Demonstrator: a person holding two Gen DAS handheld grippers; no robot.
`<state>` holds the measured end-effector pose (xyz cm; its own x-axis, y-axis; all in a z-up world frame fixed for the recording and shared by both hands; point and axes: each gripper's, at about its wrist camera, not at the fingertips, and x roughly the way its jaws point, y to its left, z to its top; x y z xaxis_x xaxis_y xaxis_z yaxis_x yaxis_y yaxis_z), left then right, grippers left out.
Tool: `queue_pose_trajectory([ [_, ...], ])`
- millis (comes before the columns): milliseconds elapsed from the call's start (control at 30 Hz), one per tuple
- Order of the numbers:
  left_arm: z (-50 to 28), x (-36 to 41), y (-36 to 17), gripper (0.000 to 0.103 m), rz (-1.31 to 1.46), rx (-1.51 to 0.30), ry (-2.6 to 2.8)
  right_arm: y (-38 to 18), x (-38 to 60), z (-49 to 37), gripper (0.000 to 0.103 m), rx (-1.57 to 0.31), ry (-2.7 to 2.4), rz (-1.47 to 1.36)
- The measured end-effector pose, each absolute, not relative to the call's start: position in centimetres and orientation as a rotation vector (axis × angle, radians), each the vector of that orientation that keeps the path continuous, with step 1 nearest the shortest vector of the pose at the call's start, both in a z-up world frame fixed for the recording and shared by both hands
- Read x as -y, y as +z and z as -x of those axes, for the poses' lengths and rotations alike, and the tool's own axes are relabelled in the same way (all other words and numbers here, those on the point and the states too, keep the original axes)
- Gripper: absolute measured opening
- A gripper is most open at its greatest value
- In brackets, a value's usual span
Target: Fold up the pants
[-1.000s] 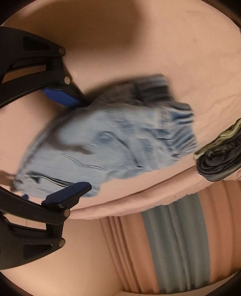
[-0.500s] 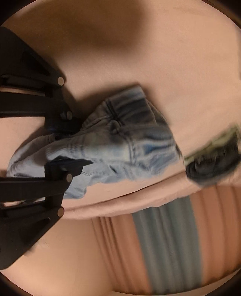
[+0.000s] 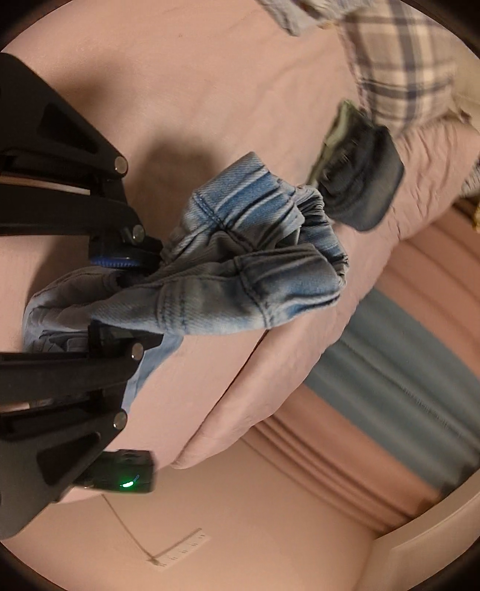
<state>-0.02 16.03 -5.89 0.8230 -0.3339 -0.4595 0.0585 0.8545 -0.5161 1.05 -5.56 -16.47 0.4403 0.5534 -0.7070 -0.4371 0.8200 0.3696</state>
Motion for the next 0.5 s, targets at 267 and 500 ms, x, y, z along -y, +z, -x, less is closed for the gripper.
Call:
queue_pose_trajectory([
  [267,0.5,-11.0,-4.1,0.018,0.368,-0.555,-0.298,-19.2,7.1,2.3,0.010,-0.964,0.689,-0.273],
  [500,0.6,-4.2,-4.6,0.019,0.156,-0.579,-0.402,-20.1,20.5,4.3,0.064,-0.778,0.733,-0.958],
])
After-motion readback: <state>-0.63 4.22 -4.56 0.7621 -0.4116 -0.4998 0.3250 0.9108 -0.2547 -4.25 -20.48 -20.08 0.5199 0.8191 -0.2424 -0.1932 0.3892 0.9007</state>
